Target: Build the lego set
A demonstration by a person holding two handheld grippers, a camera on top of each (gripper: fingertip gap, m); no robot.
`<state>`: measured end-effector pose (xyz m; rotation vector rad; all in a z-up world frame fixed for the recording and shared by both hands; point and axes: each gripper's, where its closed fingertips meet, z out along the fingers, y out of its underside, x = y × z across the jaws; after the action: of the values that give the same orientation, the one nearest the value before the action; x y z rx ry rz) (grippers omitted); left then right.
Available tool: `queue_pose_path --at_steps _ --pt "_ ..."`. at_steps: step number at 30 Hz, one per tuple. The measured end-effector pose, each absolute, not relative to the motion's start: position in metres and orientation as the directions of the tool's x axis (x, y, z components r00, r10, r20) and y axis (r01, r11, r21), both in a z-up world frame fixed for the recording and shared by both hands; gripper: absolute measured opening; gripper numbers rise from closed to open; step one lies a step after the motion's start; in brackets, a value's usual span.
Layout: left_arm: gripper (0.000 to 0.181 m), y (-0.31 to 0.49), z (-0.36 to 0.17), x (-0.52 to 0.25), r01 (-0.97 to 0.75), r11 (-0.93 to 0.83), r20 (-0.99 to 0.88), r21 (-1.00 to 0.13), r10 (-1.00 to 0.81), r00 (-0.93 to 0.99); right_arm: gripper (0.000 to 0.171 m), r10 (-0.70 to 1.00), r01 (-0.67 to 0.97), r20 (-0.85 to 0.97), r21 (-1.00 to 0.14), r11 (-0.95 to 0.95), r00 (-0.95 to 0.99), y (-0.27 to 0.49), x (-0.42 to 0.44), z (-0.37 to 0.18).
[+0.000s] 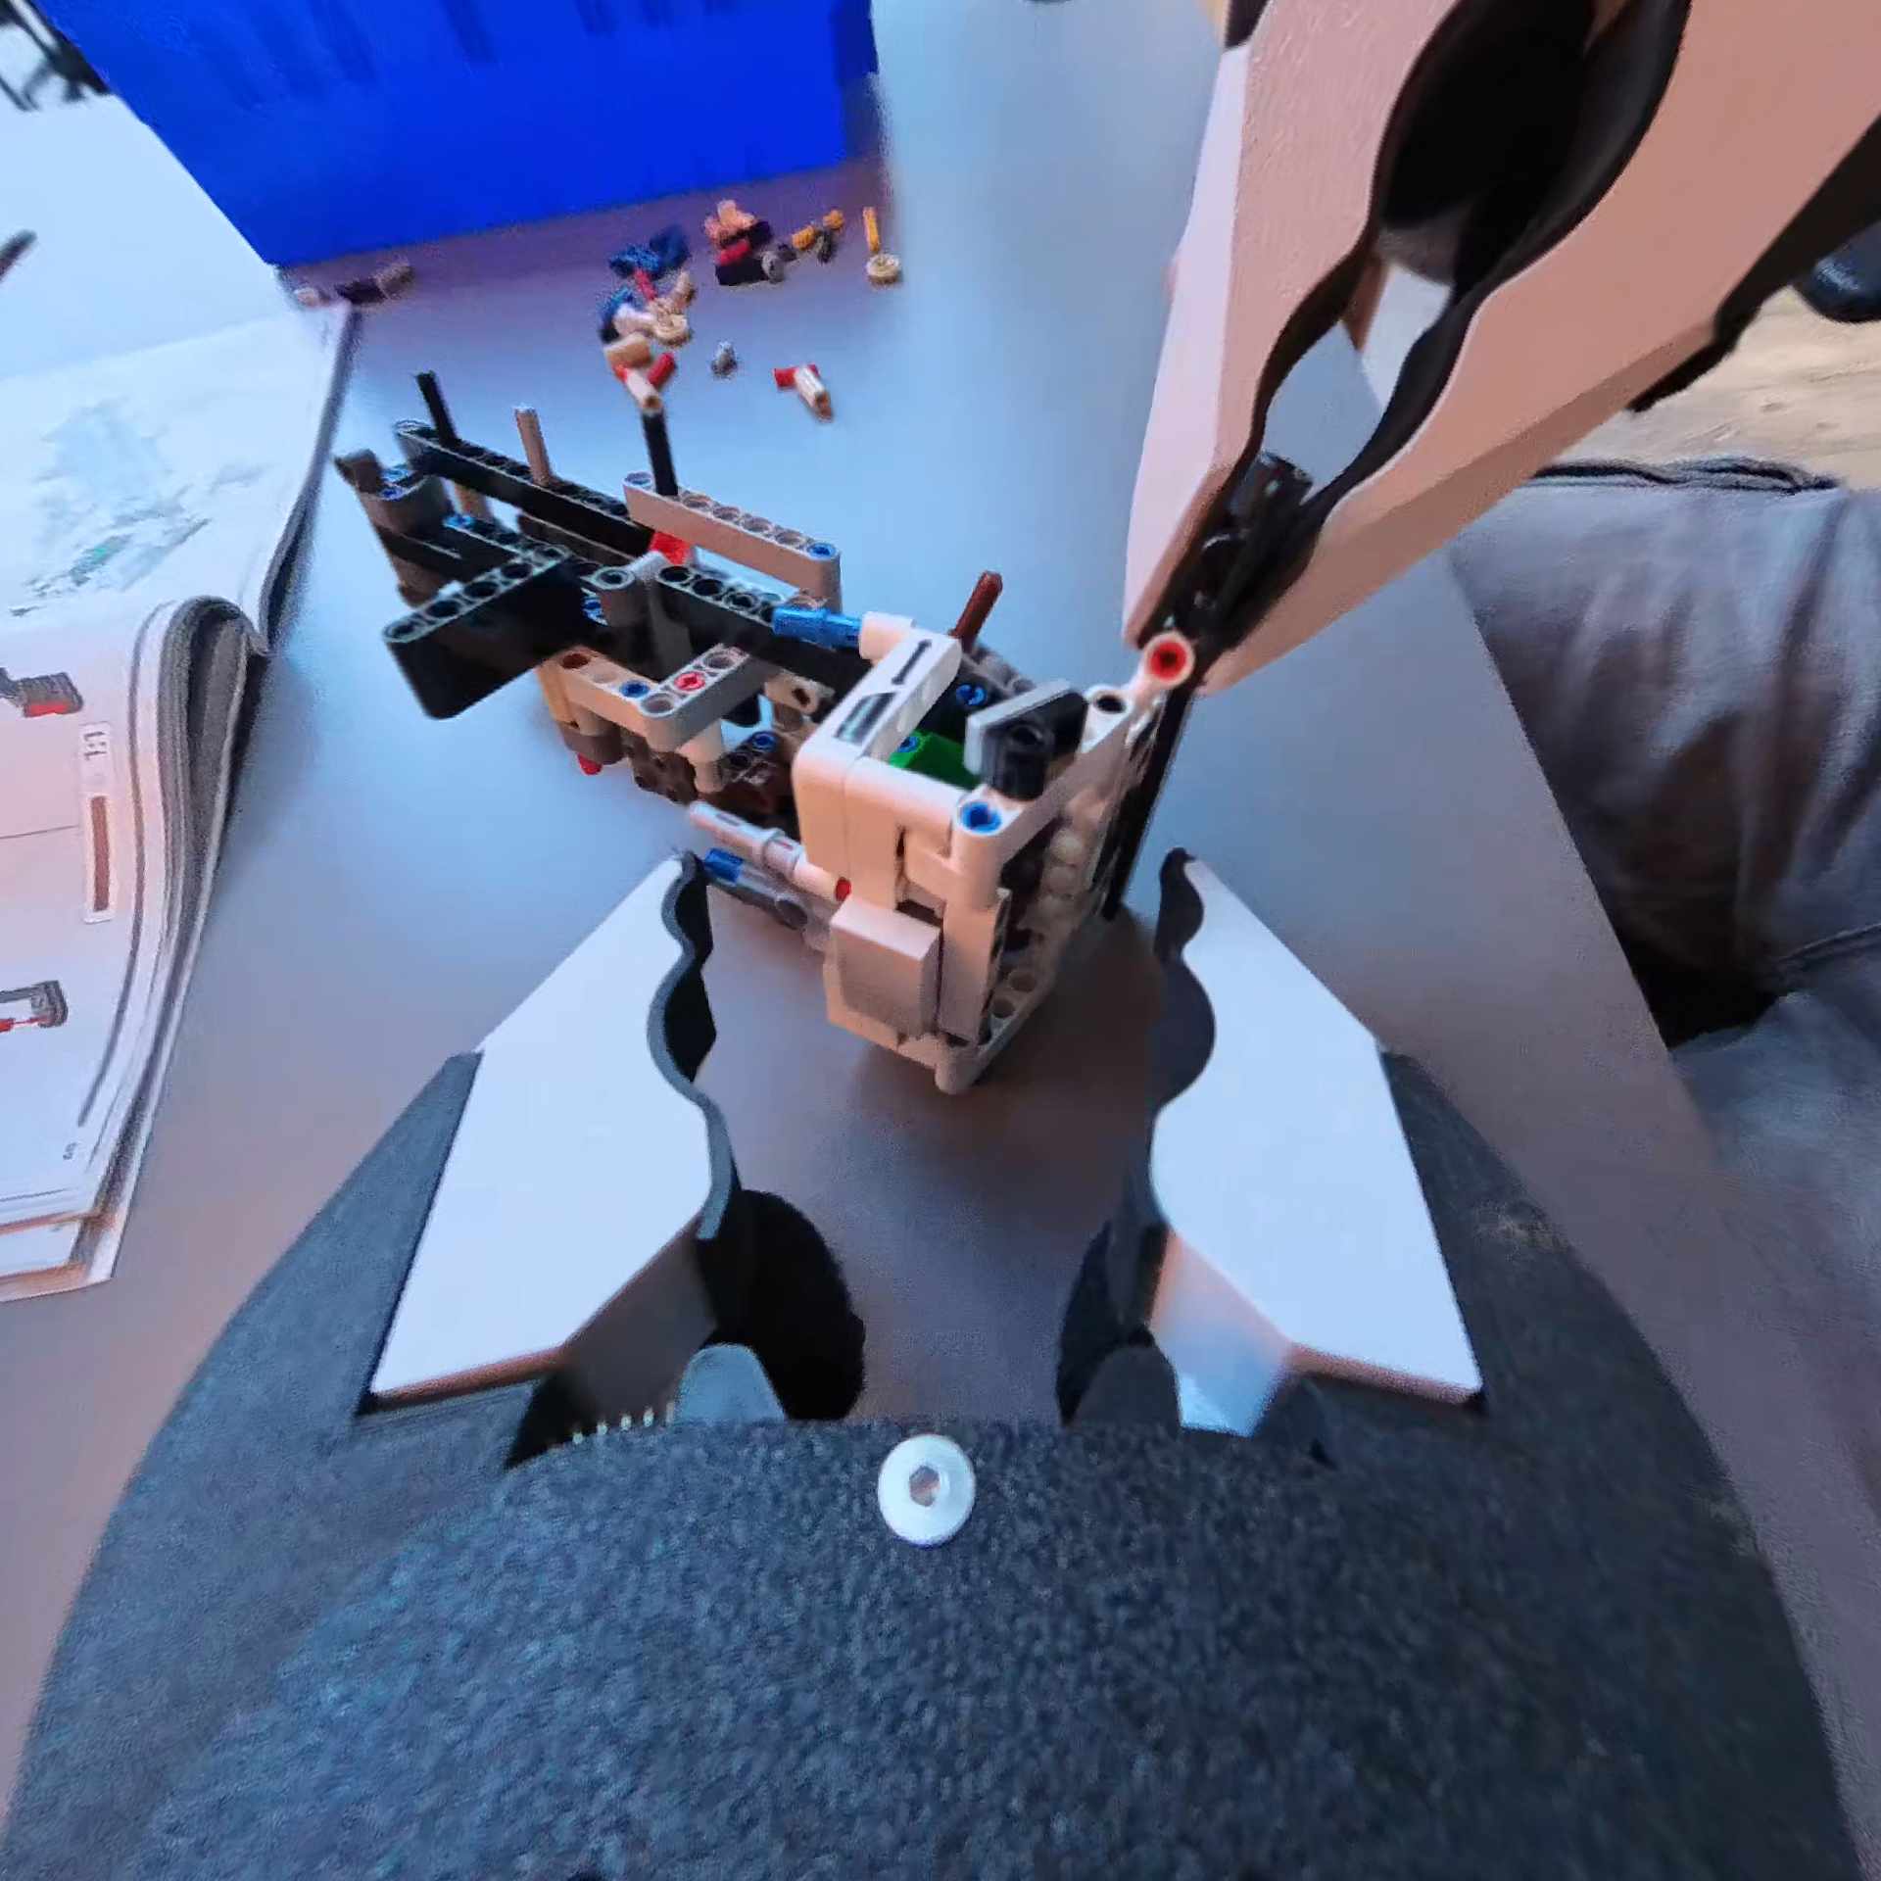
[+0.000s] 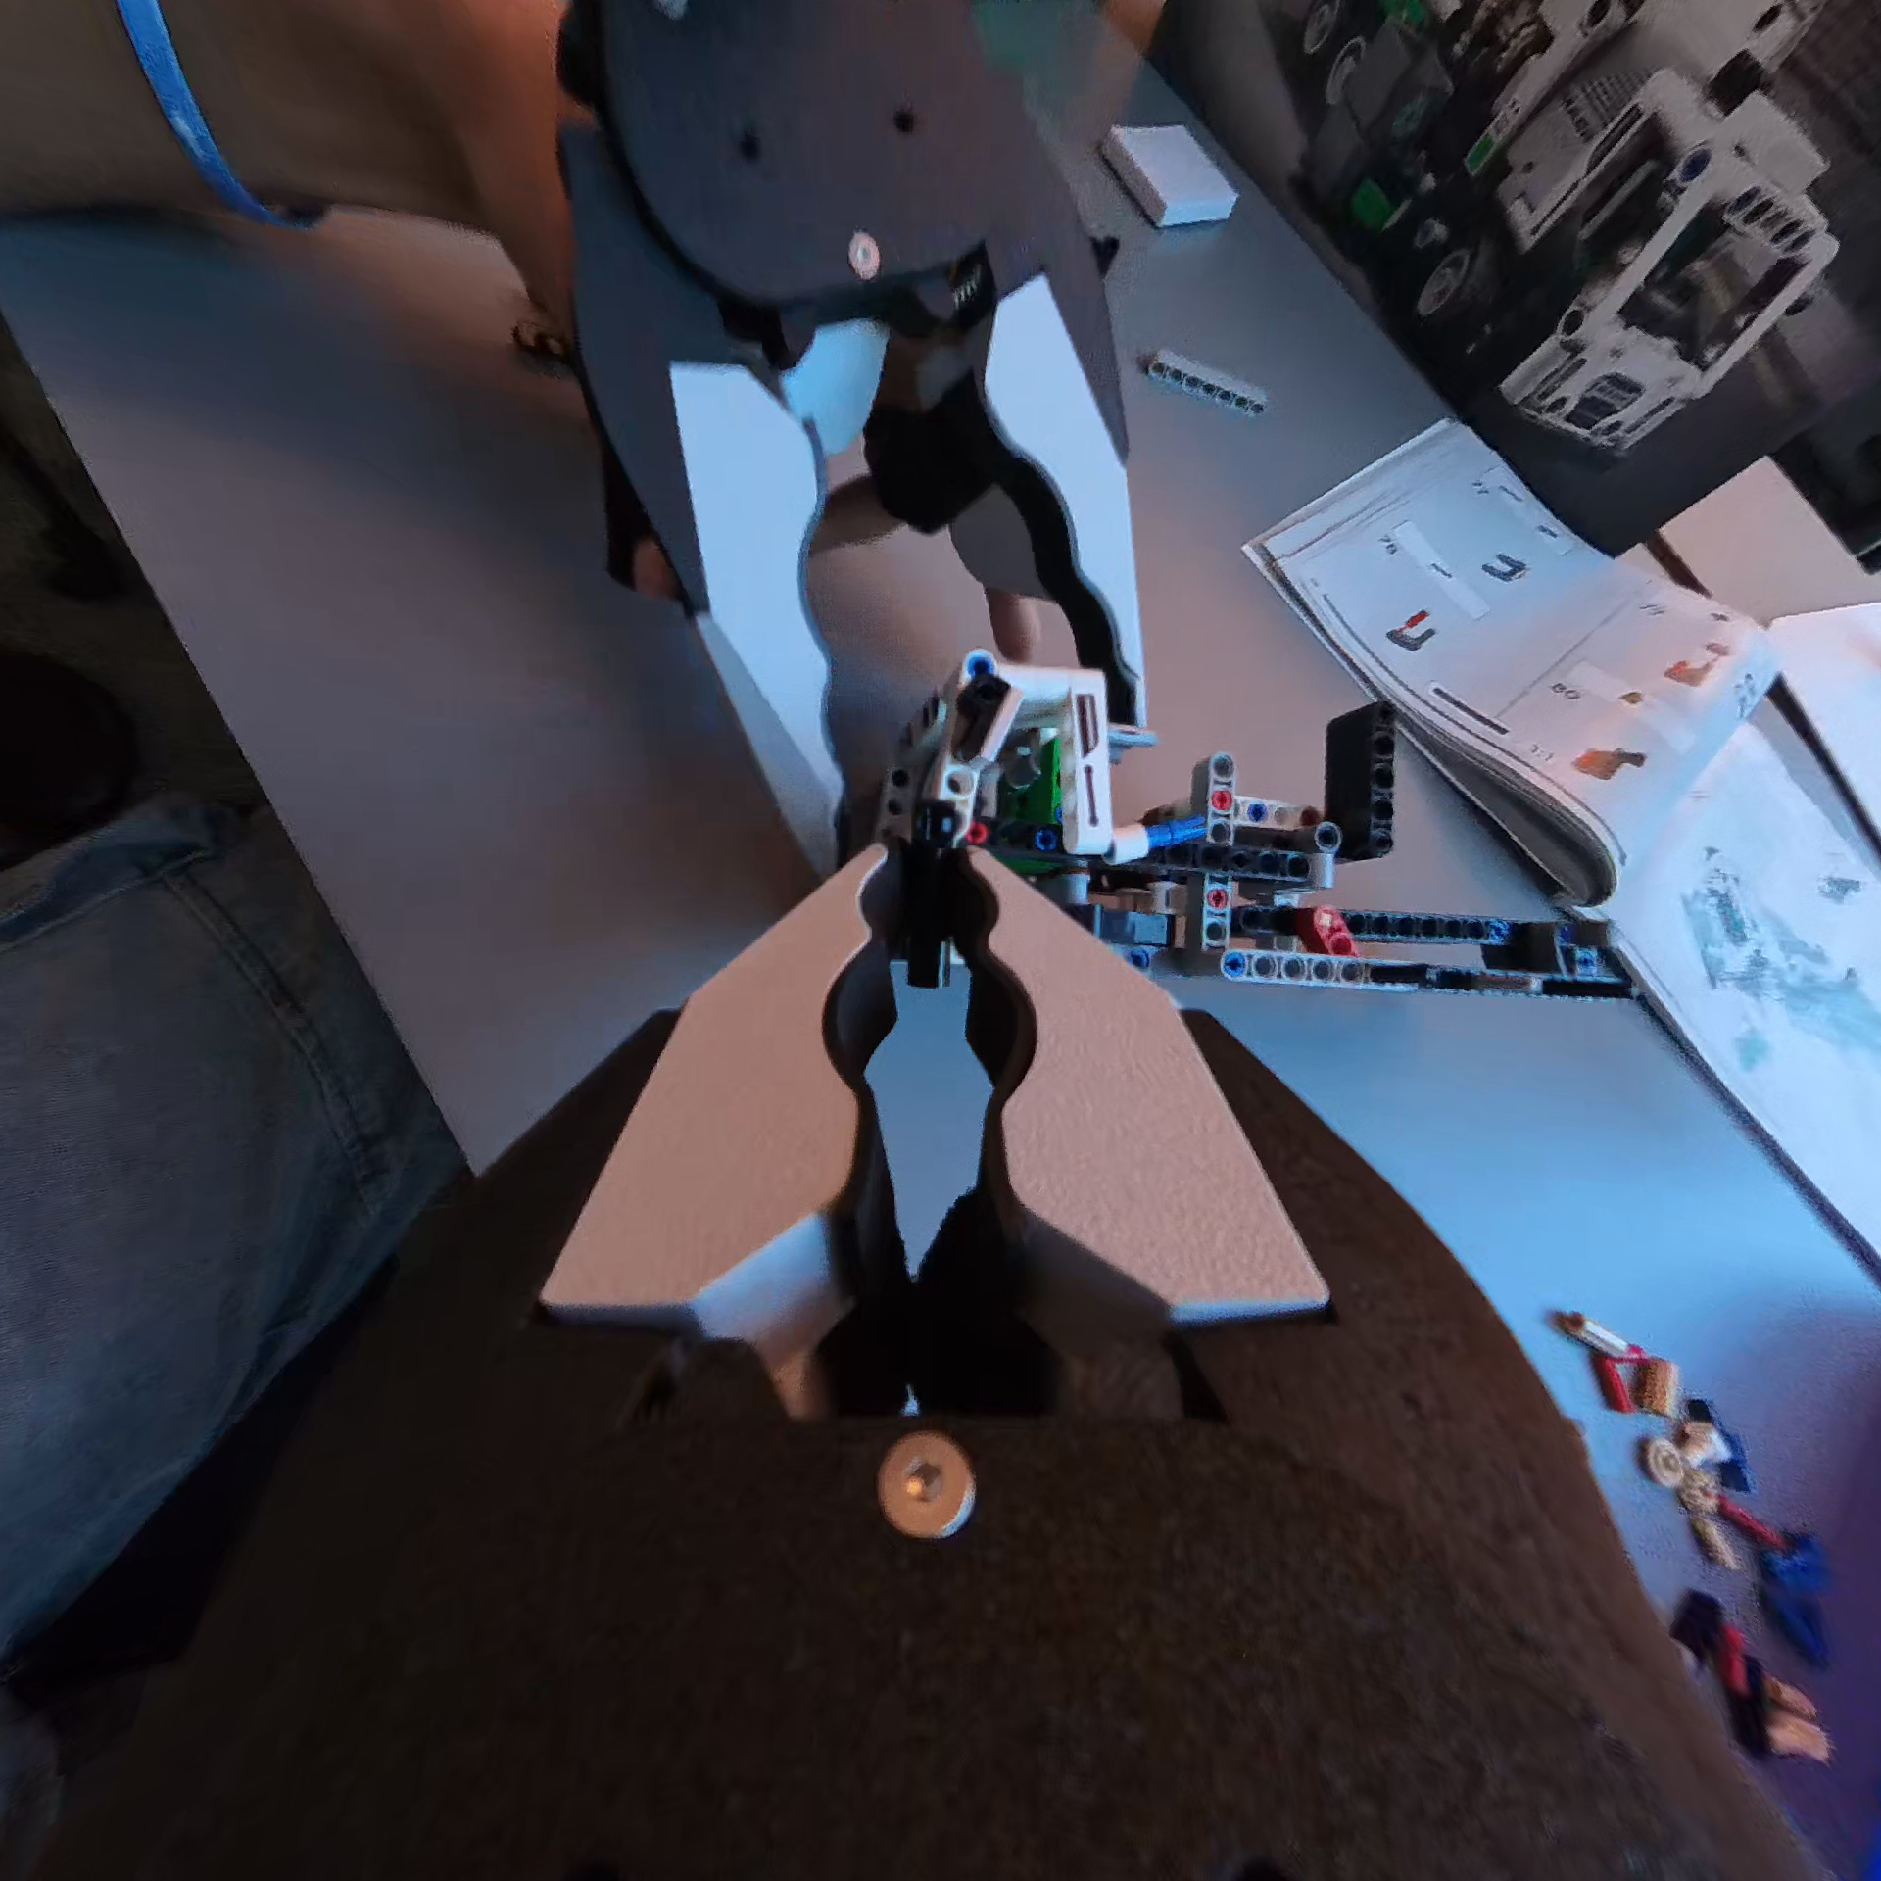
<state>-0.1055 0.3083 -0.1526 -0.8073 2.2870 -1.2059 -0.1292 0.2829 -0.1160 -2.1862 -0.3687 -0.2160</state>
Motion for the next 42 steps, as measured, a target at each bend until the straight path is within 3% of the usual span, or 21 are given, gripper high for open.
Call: queue_pose_path --at_steps 1,5,14,19,32,36,42 --pt "0.085 0.306 -0.153 -0.103 -0.289 0.446 -0.108 -0.847 -0.678 -0.727 0.006 0.179 0.332 0.281 -0.758 -0.561 0.943 0.284 -0.128 -0.115" --pt "0.080 0.304 -0.151 -0.094 -0.297 0.399 -0.094 -0.867 -0.718 -0.690 0.006 0.180 0.329 0.278 -0.739 -0.587 0.944 0.283 -0.125 -0.117" --pt "0.079 0.302 -0.151 -0.092 -0.304 0.383 -0.093 -0.872 -0.741 -0.665 0.006 0.107 0.154 0.112 -0.700 -0.698 0.988 0.279 -0.121 -0.118" --pt "0.079 0.302 -0.151 -0.092 -0.309 0.375 -0.086 -0.874 -0.745 -0.662 0.006 0.121 0.182 0.138 -0.647 -0.741 0.983 0.280 -0.120 -0.119" --pt "0.078 0.303 -0.152 -0.090 -0.322 0.365 -0.077 -0.874 -0.757 -0.649 0.006 0.124 0.121 0.047 -0.709 -0.695 0.991 0.280 -0.120 -0.122" --pt "0.078 0.303 -0.152 -0.090 -0.323 0.364 -0.077 -0.874 -0.758 -0.648 0.006 0.140 0.164 0.092 -0.694 -0.701 0.986 0.280 -0.121 -0.123" --pt "0.078 0.304 -0.152 -0.090 -0.321 0.366 -0.081 -0.874 -0.760 -0.644 0.006 0.163 0.076 -0.057 -0.708 -0.702 0.985 0.280 -0.121 -0.123"
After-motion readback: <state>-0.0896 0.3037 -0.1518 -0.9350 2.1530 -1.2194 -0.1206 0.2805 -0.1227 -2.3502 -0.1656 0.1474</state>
